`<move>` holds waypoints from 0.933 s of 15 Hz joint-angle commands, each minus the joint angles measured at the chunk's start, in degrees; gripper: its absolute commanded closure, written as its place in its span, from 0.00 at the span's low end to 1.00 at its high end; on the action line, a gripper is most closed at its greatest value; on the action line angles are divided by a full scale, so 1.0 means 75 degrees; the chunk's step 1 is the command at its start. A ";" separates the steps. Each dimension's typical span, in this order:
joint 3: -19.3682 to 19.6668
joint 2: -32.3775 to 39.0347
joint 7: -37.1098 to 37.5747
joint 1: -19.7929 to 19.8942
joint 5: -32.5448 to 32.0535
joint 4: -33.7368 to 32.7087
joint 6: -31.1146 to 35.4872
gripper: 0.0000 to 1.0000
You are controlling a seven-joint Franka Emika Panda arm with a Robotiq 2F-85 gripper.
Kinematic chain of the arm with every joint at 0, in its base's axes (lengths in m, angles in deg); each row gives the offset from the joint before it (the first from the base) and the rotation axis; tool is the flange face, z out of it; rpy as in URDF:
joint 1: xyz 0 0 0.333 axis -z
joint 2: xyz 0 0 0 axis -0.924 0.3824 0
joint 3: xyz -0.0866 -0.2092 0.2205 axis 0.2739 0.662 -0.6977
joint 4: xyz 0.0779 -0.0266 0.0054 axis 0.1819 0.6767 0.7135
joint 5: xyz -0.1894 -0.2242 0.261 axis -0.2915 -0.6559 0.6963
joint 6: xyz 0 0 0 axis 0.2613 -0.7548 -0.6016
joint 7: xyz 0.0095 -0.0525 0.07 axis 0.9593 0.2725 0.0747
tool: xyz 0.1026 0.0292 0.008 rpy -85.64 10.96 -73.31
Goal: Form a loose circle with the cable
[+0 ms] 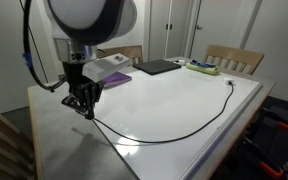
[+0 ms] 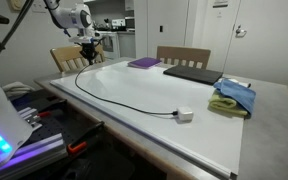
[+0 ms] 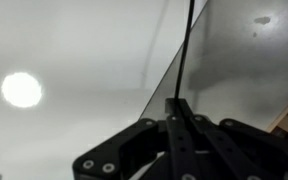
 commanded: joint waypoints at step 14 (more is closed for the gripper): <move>0.0320 -0.2400 0.1232 0.1093 0.0039 0.3285 0.1200 0.99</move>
